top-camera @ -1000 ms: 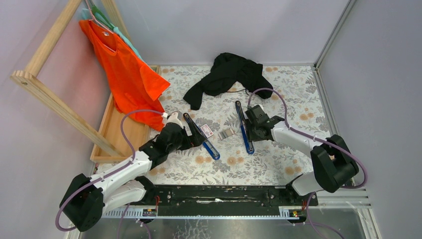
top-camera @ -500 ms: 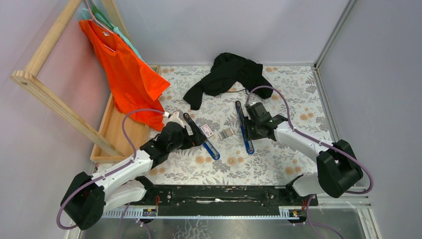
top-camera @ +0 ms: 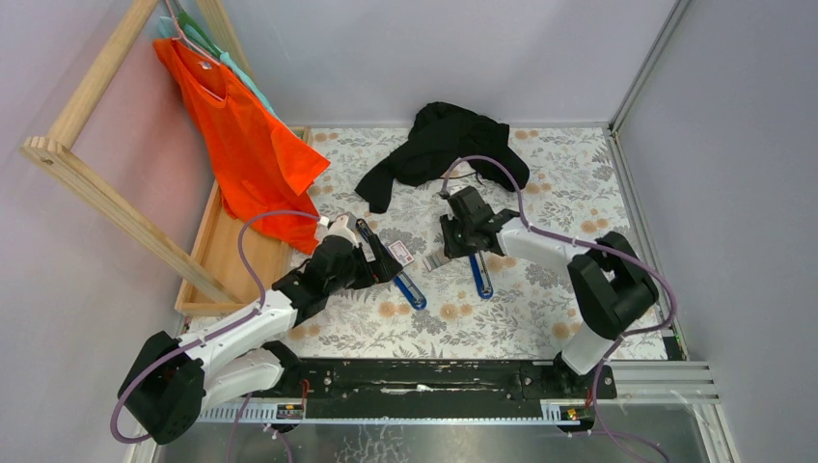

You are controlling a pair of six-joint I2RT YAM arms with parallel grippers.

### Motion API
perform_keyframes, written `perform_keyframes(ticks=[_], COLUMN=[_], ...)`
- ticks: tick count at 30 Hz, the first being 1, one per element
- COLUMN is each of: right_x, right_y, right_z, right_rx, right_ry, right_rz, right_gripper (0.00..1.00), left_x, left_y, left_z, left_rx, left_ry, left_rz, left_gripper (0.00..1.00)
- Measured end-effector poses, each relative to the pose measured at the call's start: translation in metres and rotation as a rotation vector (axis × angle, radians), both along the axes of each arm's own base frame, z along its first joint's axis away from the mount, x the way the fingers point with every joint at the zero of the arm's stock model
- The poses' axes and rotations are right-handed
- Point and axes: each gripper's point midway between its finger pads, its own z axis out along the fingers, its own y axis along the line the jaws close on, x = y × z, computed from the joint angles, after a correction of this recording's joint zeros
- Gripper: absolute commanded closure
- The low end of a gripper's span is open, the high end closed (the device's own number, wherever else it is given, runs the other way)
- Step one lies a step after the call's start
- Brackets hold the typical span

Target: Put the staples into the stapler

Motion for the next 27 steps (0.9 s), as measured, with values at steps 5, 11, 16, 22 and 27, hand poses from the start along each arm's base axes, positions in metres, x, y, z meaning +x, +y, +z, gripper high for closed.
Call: perform_keyframes(ticks=[5,11,16,22,27], right_x=[0.010,0.010,0.009,0.011,0.011], right_y=[0.013,0.020,0.026,0.027,0.029], right_z=[-0.016,-0.027,-0.031,-0.032,-0.037], right_rx=[-0.002,-0.012,-0.004,-0.005,-0.006], right_ry=[0.021,0.045,0.057,0.061,0.072], right_rz=[0.016,0.035,0.050,0.052,0.056], right_gripper=[0.76,0.77,0.78,0.79,0.80], left_x=[0.001,0.001,0.002,0.001,0.001], left_y=[-0.001,-0.001,-0.002,-0.002,-0.002], left_z=[0.002,0.002,0.002,0.000,-0.001], left_rx=[-0.007,-0.008,-0.008,-0.005,-0.004], left_ry=[-0.007,-0.009,-0.008,-0.003,-0.001], left_rz=[-0.001,-0.001,-0.002,-0.003,-0.003], left_gripper=[0.03,0.03,0.03,0.03,0.03])
